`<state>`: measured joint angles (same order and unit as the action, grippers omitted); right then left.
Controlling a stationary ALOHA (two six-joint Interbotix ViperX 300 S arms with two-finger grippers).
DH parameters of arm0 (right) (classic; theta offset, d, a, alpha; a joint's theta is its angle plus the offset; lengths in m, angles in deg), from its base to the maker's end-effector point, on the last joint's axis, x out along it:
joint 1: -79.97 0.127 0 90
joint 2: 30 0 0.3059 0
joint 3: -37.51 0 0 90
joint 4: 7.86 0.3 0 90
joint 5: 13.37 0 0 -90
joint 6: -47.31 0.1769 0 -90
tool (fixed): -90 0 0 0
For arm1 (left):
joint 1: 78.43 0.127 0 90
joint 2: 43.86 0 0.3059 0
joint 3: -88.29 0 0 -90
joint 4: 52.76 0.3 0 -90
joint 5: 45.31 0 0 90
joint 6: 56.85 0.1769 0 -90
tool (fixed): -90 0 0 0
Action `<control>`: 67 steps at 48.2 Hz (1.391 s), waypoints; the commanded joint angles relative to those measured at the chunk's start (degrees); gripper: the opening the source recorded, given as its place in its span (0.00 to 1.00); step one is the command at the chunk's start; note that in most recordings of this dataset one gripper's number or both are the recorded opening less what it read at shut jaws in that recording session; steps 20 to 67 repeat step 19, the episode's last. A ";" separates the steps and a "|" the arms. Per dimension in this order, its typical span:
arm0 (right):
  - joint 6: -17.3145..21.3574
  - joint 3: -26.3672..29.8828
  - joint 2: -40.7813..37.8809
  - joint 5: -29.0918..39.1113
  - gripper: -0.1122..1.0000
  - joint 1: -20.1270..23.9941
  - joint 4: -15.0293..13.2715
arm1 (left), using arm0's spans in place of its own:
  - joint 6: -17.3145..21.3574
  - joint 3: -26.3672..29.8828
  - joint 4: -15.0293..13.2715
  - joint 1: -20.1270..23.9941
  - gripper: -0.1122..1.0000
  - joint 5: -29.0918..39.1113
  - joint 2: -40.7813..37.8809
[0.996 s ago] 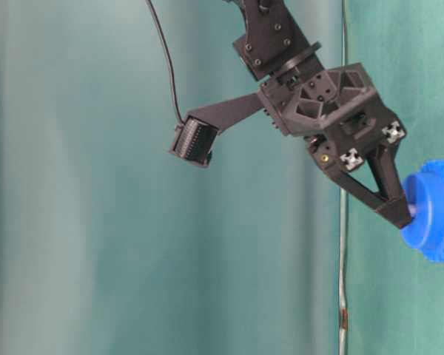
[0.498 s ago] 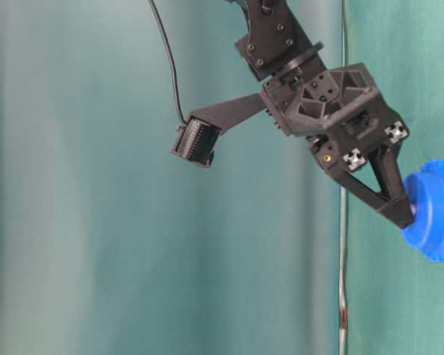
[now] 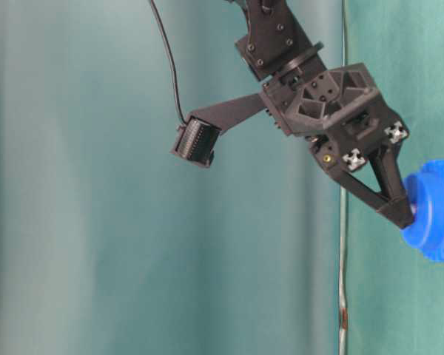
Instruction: Insert the shaft placed at a random location into the center hole of the medium gear at another random location.
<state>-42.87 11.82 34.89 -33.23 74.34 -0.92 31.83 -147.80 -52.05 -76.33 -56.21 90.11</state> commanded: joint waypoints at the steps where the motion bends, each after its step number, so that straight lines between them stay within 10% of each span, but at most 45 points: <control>1: 0.00 0.70 0.79 -0.70 0.34 0.44 0.18 | 0.00 1.23 0.18 0.18 0.10 -0.26 -0.44; 11: 0.00 0.97 1.23 -0.97 0.84 0.62 0.18 | 0.00 1.23 0.18 0.18 0.10 0.00 -0.35; 67: 0.00 0.62 2.72 -0.88 0.78 0.62 0.09 | 0.00 1.14 0.09 0.18 0.10 0.00 -0.26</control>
